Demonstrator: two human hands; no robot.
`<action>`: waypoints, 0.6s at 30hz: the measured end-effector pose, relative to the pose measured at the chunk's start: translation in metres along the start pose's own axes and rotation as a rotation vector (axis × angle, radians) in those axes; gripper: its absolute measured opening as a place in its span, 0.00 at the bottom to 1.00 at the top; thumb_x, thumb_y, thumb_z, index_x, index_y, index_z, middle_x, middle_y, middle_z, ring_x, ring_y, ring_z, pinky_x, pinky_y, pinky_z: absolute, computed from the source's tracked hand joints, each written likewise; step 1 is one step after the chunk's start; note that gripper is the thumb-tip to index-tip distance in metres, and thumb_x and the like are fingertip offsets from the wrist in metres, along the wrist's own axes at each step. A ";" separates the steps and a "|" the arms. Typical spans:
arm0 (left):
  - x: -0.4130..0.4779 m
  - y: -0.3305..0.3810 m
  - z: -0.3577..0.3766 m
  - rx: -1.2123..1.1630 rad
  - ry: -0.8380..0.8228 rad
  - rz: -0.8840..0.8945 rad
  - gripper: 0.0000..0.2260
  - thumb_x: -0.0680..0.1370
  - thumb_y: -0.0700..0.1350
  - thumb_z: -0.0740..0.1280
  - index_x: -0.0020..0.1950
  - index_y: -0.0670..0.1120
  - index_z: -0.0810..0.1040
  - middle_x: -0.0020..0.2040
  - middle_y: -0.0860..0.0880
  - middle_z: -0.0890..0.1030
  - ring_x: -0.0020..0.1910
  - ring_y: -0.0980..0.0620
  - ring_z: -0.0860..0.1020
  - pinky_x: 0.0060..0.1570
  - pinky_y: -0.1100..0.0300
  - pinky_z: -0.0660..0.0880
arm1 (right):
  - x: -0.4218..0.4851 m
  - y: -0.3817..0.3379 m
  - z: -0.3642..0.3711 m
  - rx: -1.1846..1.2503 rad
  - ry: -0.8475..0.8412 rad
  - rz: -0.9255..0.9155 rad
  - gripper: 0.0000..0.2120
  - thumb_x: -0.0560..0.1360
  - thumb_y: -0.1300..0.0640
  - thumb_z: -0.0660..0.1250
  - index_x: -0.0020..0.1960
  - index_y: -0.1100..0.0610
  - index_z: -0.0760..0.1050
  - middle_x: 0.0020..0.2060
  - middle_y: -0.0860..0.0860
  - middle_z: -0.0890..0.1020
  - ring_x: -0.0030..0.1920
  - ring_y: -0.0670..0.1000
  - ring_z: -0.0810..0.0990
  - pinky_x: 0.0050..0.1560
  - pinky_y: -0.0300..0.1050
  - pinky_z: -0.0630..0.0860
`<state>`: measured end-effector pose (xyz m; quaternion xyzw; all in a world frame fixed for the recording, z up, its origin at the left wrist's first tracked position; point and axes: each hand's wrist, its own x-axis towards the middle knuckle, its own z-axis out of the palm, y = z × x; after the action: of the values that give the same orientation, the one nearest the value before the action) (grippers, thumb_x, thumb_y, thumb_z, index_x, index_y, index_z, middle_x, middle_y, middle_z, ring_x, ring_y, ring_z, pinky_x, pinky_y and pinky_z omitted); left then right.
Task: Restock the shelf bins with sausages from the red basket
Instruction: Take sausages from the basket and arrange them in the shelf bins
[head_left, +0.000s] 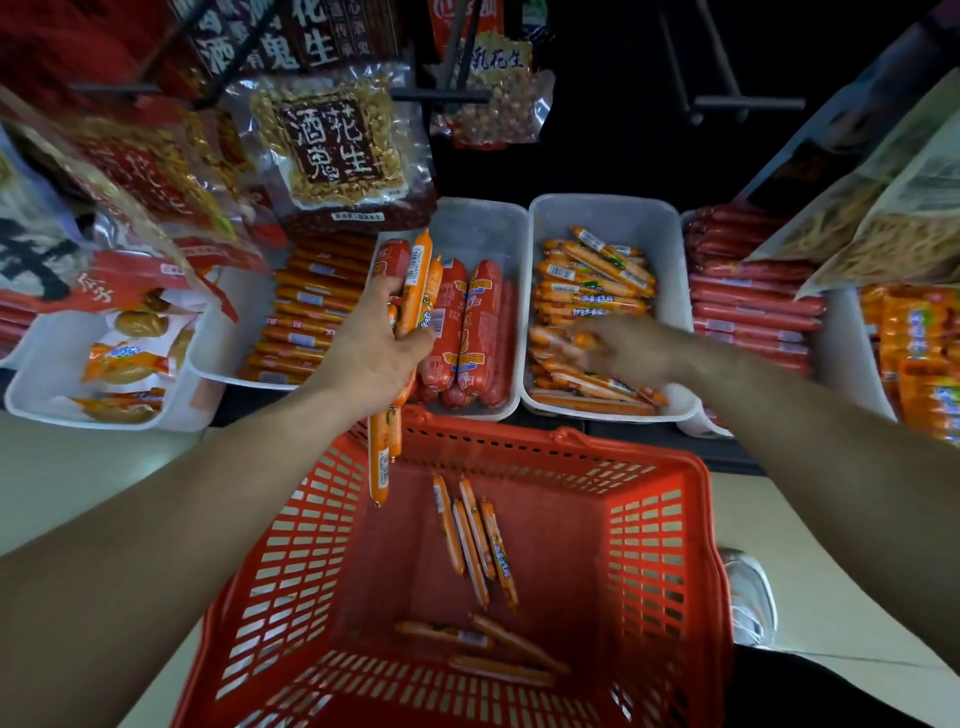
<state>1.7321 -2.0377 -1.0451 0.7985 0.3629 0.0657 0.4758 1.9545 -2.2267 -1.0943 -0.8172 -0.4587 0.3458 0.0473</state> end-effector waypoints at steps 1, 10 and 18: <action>0.001 0.001 0.001 -0.003 0.003 -0.006 0.19 0.80 0.44 0.68 0.69 0.51 0.67 0.40 0.54 0.79 0.28 0.60 0.76 0.25 0.66 0.71 | -0.002 0.004 0.008 -0.020 -0.013 0.003 0.25 0.79 0.49 0.67 0.75 0.50 0.67 0.66 0.49 0.76 0.63 0.52 0.75 0.53 0.40 0.68; 0.008 0.030 0.028 -0.163 0.042 -0.066 0.15 0.80 0.43 0.68 0.62 0.54 0.67 0.41 0.43 0.80 0.33 0.47 0.77 0.28 0.58 0.75 | -0.036 -0.059 0.017 0.384 0.108 -0.229 0.13 0.77 0.45 0.69 0.59 0.48 0.81 0.50 0.42 0.83 0.51 0.42 0.80 0.53 0.39 0.75; 0.007 0.043 0.058 -0.197 0.025 -0.059 0.15 0.80 0.43 0.69 0.63 0.52 0.69 0.39 0.49 0.82 0.34 0.53 0.82 0.36 0.52 0.81 | -0.036 -0.094 0.059 0.657 0.011 -0.229 0.21 0.69 0.38 0.74 0.52 0.53 0.78 0.45 0.51 0.84 0.46 0.52 0.83 0.54 0.55 0.78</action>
<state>1.7852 -2.0869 -1.0430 0.7359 0.3840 0.0972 0.5491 1.8388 -2.2148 -1.0827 -0.7034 -0.4114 0.4628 0.3489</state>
